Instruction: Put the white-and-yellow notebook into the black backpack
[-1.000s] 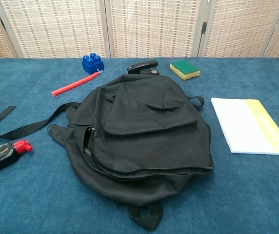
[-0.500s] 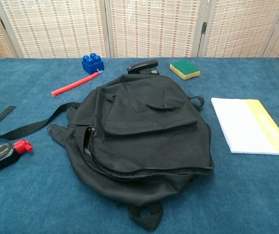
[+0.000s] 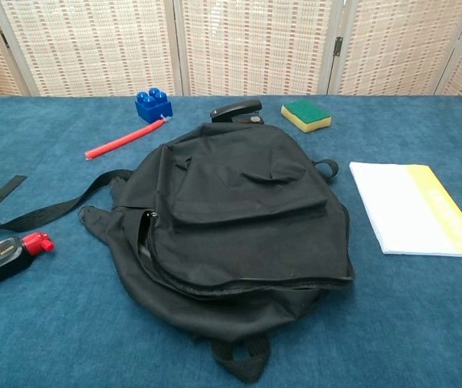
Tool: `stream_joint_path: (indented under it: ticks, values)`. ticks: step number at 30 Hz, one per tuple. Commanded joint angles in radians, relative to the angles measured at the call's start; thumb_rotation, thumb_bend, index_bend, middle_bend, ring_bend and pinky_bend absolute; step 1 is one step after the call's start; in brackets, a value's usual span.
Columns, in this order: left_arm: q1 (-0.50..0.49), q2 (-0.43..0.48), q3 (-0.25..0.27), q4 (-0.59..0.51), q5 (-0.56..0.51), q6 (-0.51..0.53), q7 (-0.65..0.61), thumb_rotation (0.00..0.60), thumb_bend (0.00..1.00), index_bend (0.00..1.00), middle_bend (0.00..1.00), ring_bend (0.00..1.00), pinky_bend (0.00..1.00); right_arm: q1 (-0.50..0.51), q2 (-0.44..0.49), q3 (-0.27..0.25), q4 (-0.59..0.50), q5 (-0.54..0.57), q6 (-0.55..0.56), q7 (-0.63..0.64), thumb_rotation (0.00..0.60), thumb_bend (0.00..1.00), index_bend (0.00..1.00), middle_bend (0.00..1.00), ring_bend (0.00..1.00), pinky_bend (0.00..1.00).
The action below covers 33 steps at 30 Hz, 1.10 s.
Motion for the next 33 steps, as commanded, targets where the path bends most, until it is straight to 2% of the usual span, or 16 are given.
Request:
stream_joint_path:
  ticks: [1,14,33]
  values:
    - [-0.002,0.002,0.0,-0.005,0.001,-0.003,0.001,0.6,0.21,0.06,0.07,0.08,0.0,0.046,-0.056,0.015,0.056,0.028,-0.062,-0.025,0.6,0.15,0.0,0.04,0.1,0.08]
    - [0.005,0.014,0.0,-0.017,-0.005,0.003,-0.012,0.6,0.21,0.06,0.07,0.08,0.0,0.142,-0.202,0.015,0.268,0.042,-0.171,-0.031,0.6,0.13,0.0,0.03,0.09,0.05]
    - [-0.004,0.006,0.006,-0.015,0.003,-0.012,-0.017,0.6,0.21,0.06,0.07,0.08,0.0,0.19,-0.286,0.01,0.438,0.066,-0.236,0.02,0.6,0.13,0.0,0.03,0.08,0.05]
